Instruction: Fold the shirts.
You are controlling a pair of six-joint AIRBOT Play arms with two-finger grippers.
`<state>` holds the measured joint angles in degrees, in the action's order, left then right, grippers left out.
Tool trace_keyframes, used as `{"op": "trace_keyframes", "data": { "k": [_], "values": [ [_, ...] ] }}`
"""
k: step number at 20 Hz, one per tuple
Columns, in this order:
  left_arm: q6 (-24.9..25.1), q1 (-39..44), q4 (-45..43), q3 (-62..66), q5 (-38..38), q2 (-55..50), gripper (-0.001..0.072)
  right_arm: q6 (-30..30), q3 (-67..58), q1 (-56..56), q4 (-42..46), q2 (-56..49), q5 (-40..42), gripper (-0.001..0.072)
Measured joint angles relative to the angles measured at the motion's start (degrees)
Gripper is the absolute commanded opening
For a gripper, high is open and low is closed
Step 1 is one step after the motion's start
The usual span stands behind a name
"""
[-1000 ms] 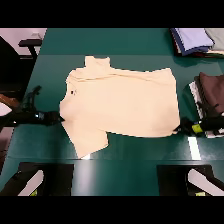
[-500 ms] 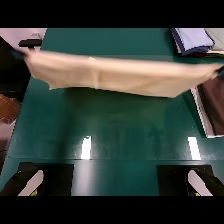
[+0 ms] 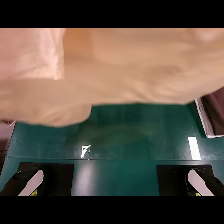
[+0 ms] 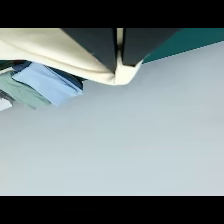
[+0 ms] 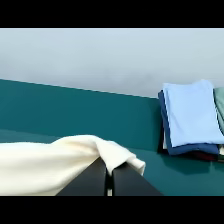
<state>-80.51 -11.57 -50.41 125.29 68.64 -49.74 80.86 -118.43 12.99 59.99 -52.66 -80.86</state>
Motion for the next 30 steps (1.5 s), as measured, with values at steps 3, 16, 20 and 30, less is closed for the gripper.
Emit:
{"op": "trace_keyframes", "data": {
  "k": [3, 16, 20, 30],
  "values": [
    [-0.28, 0.00, -0.07, -4.98, -0.85, -0.68, 0.0026, 1.92, -0.59, 1.03, -0.04, -3.41, -1.90, 0.0015],
    [2.34, 5.44, -2.23, -28.89, 2.49, -36.02, 0.0028, 4.52, 16.57, -9.70, 8.04, -38.77, -3.04, 0.0015],
    [2.82, 7.02, -2.95, -29.51, -6.40, -44.48, 0.0029, 4.57, 9.25, -10.47, 6.80, -48.83, -0.22, 0.0016],
    [4.09, 6.99, -10.40, -31.19, 4.07, -47.78, 0.0029, 2.51, 19.69, -10.82, 8.59, -44.44, 1.60, 0.0017]
  ]
}}
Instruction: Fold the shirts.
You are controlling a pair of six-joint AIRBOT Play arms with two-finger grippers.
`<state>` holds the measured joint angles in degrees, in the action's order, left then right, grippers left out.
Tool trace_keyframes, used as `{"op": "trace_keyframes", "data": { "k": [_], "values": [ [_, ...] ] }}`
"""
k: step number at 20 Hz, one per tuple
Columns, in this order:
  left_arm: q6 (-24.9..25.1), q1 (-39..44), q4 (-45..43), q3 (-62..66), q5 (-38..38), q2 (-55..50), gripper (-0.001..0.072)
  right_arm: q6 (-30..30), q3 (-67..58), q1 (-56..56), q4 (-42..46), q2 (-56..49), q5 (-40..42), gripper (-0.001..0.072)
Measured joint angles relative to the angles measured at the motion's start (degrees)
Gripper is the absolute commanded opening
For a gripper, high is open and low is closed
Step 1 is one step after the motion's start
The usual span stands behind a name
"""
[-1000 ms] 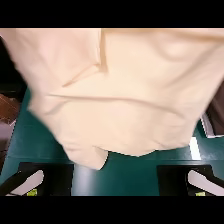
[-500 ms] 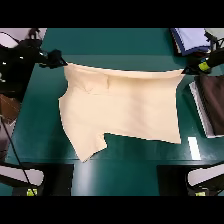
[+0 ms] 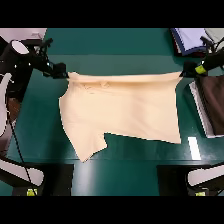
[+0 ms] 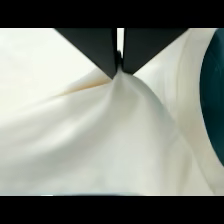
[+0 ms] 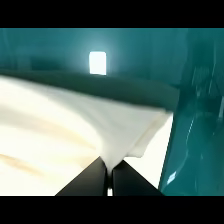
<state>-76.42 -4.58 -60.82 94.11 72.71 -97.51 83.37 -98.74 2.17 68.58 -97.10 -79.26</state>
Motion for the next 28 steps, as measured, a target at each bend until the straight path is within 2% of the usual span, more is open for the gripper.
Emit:
{"op": "trace_keyframes", "data": {
  "k": [3, 4, 5, 6, 7, 10, 13, 16, 20, 23, 28],
  "values": [
    [0.07, 0.13, -1.36, -4.42, 1.38, -0.07, 0.0033, -0.31, 8.96, 0.00, -0.24, 2.75, 2.49, 0.0017],
    [0.07, 0.11, -1.57, -6.01, 1.36, -0.04, 0.0231, -0.37, 11.32, 0.00, -0.63, 3.32, 3.28, 0.0020],
    [0.04, 0.11, -1.77, -7.54, 1.42, -0.09, 0.0529, -0.39, 13.53, 0.00, -1.16, 3.72, 3.82, 0.0123],
    [-0.17, 0.09, -1.86, -8.72, 1.51, -0.09, 0.0528, -0.42, 15.37, 0.00, -1.68, 3.96, 4.20, 0.0395],
    [-0.48, 0.09, -1.88, -9.70, 1.49, -0.09, 0.0483, -0.46, 16.63, 0.04, -2.38, 4.20, 4.55, 0.0467],
    [-1.44, 0.11, -2.27, -11.30, 2.71, 1.27, 0.0482, -0.61, 18.84, 0.15, -3.52, 5.44, 4.48, 0.0467],
    [-2.25, 0.11, -5.46, -14.84, 3.80, 7.19, 0.0483, -1.33, 20.31, 0.59, -3.63, 9.44, 2.47, 0.0466],
    [-3.61, 0.04, -9.53, -24.92, 3.43, 17.33, 0.0483, -1.70, 23.12, 0.96, -3.89, 15.89, 1.46, 0.0465],
    [-6.38, 0.09, -10.54, -43.60, 1.70, 31.30, 0.0483, -1.95, 27.30, 1.11, -4.07, 23.65, 2.69, 0.0458],
    [-8.00, 0.07, -8.20, -55.54, -0.57, 38.80, 0.0483, -2.01, 29.03, 1.14, -4.20, 26.86, 3.91, 0.0451],
    [-7.61, -0.04, 0.13, -67.14, -6.32, 43.28, 0.0482, -2.03, 29.92, 1.14, -4.44, 28.57, 4.66, 0.0451]
  ]
}}
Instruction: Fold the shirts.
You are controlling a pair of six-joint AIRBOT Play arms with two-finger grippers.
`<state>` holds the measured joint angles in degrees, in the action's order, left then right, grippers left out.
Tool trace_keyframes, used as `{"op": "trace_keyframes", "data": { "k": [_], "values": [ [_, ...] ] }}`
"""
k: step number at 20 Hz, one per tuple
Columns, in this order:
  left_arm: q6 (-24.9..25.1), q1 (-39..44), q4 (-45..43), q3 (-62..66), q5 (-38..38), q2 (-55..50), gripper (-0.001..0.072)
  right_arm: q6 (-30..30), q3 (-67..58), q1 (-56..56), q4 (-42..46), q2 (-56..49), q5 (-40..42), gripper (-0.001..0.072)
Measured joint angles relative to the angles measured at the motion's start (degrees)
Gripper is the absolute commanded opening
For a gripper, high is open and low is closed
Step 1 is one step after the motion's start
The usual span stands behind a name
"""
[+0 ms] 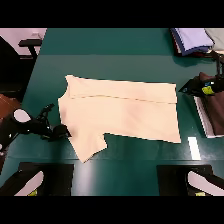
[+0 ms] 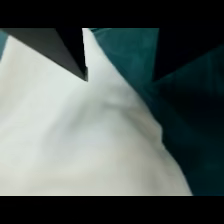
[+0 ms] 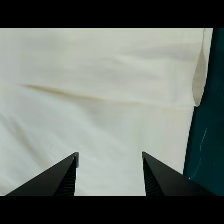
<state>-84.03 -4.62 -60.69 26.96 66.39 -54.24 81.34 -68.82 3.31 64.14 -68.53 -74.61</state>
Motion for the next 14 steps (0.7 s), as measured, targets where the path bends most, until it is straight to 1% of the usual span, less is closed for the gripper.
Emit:
{"op": "trace_keyframes", "data": {
  "k": [2, 3, 4, 5, 7, 11, 12, 13, 14],
  "values": [
    [1.16, 0.02, 4.50, -2.38, -2.40, 0.50, 0.0480, 0.00, 0.13, 0.00, -0.11, 0.17, 0.13, 0.0451],
    [1.73, 0.02, 6.25, -3.17, -3.48, 0.63, 0.0424, 0.00, 0.13, 0.00, -0.11, 0.26, 0.20, 0.0451],
    [2.21, 0.11, 7.43, -3.78, -4.74, 0.68, 0.0095, 0.00, 0.15, 0.00, -0.13, 0.31, 0.17, 0.0451],
    [2.84, 0.11, 7.82, -4.39, -6.32, 0.66, 0.0028, 0.00, 0.22, 0.00, -0.11, 0.31, -0.04, 0.0451],
    [3.96, 0.13, 9.46, -4.57, -6.88, 0.70, 0.0026, -0.46, 0.24, 0.33, -0.13, 0.39, -1.11, 0.0451],
    [4.85, 0.07, 11.54, -2.95, -3.34, 2.86, 0.0026, -0.85, 4.17, 4.26, 1.57, 1.75, -5.03, 0.0453],
    [4.79, 0.07, 11.50, -2.64, -2.60, 4.42, 0.0026, -0.87, 6.60, 5.99, 2.82, 2.62, -5.92, 0.0475],
    [4.42, 0.07, 11.19, -2.45, -2.01, 5.95, 0.0026, -0.87, 9.75, 8.13, 4.07, 3.69, -6.62, 0.0559],
    [3.91, 0.07, 10.58, -2.27, -1.33, 7.56, 0.0026, -0.90, 13.03, 10.40, 4.92, 4.66, -7.21, 0.0574]
  ]
}}
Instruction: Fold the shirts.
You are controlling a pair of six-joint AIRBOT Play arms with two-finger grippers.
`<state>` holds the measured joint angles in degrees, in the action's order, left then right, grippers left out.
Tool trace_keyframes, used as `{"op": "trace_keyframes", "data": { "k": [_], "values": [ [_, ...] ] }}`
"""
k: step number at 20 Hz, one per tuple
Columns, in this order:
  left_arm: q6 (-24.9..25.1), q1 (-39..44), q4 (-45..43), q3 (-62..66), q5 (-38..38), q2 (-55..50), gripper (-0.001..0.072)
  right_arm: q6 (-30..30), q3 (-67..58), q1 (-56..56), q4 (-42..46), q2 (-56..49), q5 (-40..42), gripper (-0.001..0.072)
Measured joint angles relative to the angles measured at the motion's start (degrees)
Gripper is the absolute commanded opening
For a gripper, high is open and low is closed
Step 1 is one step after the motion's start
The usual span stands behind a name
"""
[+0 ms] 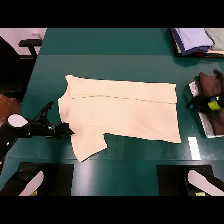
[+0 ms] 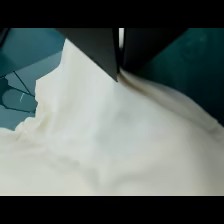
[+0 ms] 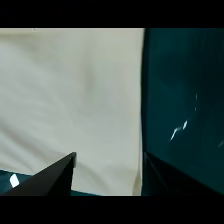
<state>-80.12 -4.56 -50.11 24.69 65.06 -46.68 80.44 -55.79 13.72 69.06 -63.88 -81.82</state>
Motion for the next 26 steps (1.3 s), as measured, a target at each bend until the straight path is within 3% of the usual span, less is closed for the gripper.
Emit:
{"op": "trace_keyframes", "data": {
  "k": [7, 10, 12, 13, 15, 22, 26],
  "values": [
    [-1.79, 0.00, -1.42, 0.37, 3.26, 4.72, 0.0027, -1.33, 21.29, 11.76, -2.60, 0.81, 0.59, 0.0524],
    [-2.01, 0.00, -1.60, 0.37, 3.69, 5.09, 0.0027, -1.97, 24.13, 9.79, -6.14, -1.38, 1.77, 0.0294],
    [-2.14, 0.00, -2.51, 0.57, 4.42, 5.20, 0.0025, -2.25, 23.89, 6.97, -6.73, -2.73, 3.32, 0.0066],
    [-2.19, 0.00, -3.39, 0.92, 5.42, 5.25, 0.0025, -2.40, 23.28, 5.66, -6.47, -3.06, 4.04, 0.0018],
    [-2.86, 0.02, -6.25, 2.21, 8.39, 5.88, 0.0025, -2.47, 21.51, 3.21, -5.92, -2.62, 4.61, 0.0017],
    [-6.99, 0.00, -12.50, 8.24, 21.22, 13.97, 0.0025, -2.43, 14.99, -0.81, -0.07, 8.66, -5.27, 0.0017],
    [-7.50, 0.00, -13.09, 12.07, 19.34, 12.31, 0.0025, -2.05, 8.50, -4.02, 0.74, 8.66, -5.42, 0.0017]
  ]
}}
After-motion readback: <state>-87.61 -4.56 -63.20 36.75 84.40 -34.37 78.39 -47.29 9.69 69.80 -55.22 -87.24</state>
